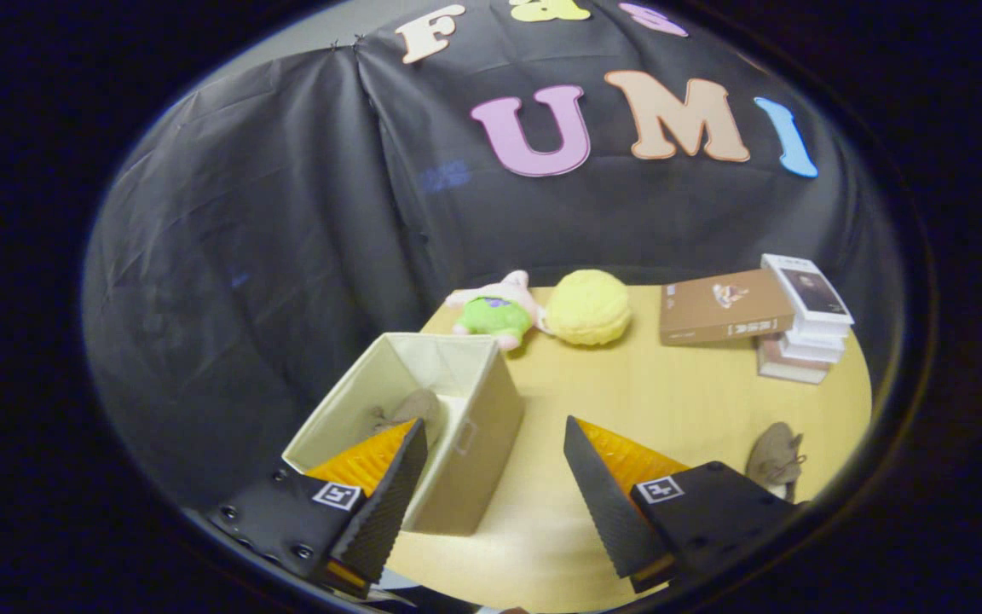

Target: Open the storage box then place both shoes into the box .Put the left shoe in first, then the right shoe, with the right side of both shoes facing outward in a uniform manner.

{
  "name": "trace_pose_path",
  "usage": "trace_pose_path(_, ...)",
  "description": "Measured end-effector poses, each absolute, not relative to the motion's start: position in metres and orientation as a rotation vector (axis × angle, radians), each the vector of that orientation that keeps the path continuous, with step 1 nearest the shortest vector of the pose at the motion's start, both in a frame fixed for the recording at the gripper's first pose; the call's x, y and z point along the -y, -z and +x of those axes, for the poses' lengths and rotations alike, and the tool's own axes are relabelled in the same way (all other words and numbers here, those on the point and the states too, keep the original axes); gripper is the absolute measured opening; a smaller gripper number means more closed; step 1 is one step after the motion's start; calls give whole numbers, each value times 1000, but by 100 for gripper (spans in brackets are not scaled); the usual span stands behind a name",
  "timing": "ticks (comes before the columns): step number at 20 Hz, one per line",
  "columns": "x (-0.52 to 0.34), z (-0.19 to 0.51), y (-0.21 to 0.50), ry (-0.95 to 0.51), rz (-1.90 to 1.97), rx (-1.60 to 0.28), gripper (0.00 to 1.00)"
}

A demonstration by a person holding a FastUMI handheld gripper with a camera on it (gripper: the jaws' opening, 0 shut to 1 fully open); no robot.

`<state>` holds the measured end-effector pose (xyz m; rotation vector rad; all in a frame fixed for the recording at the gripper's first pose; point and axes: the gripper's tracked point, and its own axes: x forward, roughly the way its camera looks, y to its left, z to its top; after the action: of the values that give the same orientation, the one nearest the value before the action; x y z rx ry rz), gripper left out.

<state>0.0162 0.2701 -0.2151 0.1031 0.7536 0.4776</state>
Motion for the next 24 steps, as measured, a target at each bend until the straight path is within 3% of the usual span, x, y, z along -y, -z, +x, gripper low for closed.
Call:
trace_pose_path(15, -15, 42, 248, -182, -11, -764, 100)
trace_pose_path(24, 73, 15, 343, -148, -56, -988, 100)
